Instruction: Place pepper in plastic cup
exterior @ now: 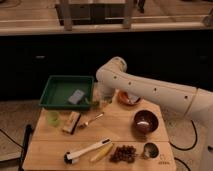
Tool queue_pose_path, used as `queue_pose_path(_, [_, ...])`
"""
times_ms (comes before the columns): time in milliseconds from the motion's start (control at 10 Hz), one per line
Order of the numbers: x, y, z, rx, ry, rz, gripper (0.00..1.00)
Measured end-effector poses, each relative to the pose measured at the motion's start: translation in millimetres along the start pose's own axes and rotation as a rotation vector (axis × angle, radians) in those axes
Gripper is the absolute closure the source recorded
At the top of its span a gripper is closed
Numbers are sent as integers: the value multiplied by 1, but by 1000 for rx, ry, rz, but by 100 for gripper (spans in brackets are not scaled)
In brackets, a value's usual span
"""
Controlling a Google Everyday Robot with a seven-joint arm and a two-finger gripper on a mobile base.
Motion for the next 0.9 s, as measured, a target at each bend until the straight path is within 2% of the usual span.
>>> queue_pose_path(600, [8, -17, -5, 24, -12, -22, 99])
queue_pose_path(900, [4, -24, -4, 31, -23, -40, 99])
